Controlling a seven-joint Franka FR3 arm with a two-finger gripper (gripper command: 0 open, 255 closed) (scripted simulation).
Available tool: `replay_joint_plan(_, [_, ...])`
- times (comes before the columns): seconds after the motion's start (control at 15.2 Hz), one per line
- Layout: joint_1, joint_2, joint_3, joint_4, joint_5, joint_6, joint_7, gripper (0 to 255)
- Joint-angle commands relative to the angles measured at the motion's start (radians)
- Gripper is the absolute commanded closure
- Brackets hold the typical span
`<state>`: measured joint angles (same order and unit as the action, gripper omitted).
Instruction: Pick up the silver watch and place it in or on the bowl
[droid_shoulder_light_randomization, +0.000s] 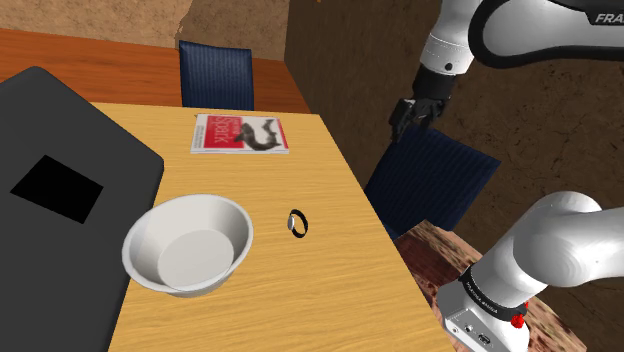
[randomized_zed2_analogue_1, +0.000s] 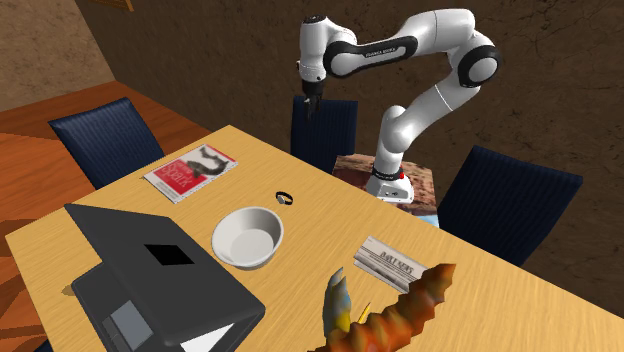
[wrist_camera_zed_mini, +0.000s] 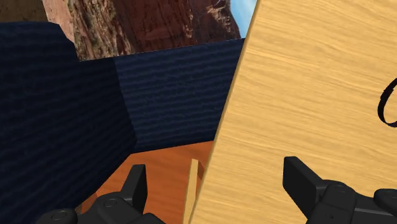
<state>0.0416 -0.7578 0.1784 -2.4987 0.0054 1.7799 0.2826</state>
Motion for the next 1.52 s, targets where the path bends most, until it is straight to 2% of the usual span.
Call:
replay_joint_plan(0.0, [0.017,0.027,0.033,-0.017,0.028,0.039,0.035,0])
replay_joint_plan(0.46, [0.076,0.148,0.160,-0.027,0.121,0.157,0.165,0])
replay_joint_plan(0.86, [0.110,0.294,0.273,0.008,0.171,0.266,0.278,0])
replay_joint_plan(1.19, [0.123,0.442,0.368,0.067,0.174,0.356,0.382,0])
replay_joint_plan(1.45, [0.128,0.571,0.438,0.128,0.140,0.419,0.475,0])
